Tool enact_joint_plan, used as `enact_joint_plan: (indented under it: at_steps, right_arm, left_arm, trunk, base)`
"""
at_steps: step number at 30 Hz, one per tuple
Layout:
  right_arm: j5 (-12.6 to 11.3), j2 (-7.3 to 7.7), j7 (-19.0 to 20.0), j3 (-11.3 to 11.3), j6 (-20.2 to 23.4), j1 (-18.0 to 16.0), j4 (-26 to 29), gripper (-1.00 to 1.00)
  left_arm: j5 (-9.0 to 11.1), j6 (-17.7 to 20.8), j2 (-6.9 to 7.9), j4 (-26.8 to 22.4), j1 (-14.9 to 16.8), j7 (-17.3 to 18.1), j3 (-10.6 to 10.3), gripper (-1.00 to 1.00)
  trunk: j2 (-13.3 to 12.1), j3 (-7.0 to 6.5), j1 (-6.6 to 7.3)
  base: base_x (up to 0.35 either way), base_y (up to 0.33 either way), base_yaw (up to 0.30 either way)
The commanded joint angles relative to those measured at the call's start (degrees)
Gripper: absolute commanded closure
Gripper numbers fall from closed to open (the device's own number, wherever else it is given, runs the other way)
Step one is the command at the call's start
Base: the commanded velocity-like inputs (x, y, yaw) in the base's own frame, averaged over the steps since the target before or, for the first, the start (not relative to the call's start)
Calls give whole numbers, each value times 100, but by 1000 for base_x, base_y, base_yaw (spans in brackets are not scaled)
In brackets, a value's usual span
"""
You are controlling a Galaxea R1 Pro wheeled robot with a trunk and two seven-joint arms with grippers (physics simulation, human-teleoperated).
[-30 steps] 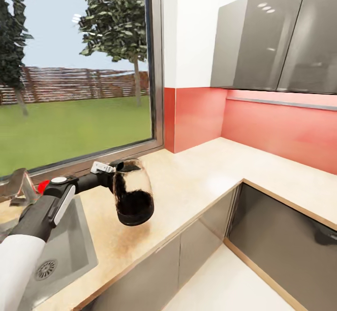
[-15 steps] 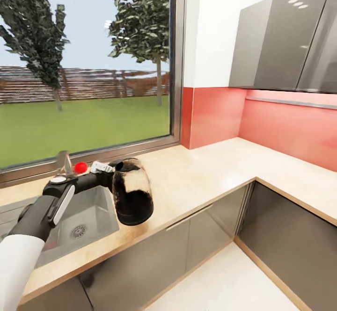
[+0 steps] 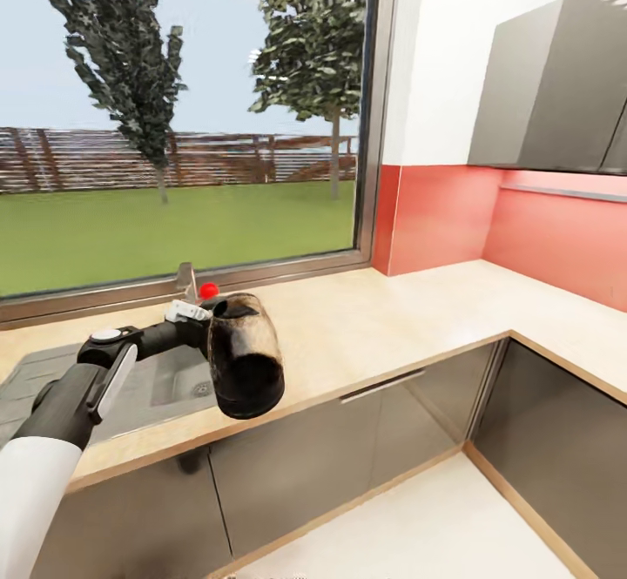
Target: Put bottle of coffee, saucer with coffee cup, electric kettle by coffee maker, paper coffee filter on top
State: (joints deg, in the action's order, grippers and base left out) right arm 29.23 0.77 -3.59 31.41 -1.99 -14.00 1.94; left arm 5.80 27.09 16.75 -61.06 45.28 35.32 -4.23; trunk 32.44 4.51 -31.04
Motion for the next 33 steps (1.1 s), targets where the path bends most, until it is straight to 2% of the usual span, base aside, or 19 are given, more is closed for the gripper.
enact_joint_plan:
  at_steps: [1,27,33]
  right_arm:
    - [56,2,-18,49,-21,-6,-9,-100]
    - [56,3,-19,49,-21,-6,-9,-100]
    - [56,3,-19,49,-21,-6,-9,-100]
  left_arm:
    - [70,51,4,-2,7,-8,-10,100]
    - [62,57,13,7,7,-8,-8,100]
    - [62,59,13,7,7,-75,-8,100]
  trunk:
    - [10,6,-1]
    - [10,-118,-1]
    - [10,-149,-1]
  base:
    - [-49,0,267]
    - [-5,0,260]
    - [-228,100,241]
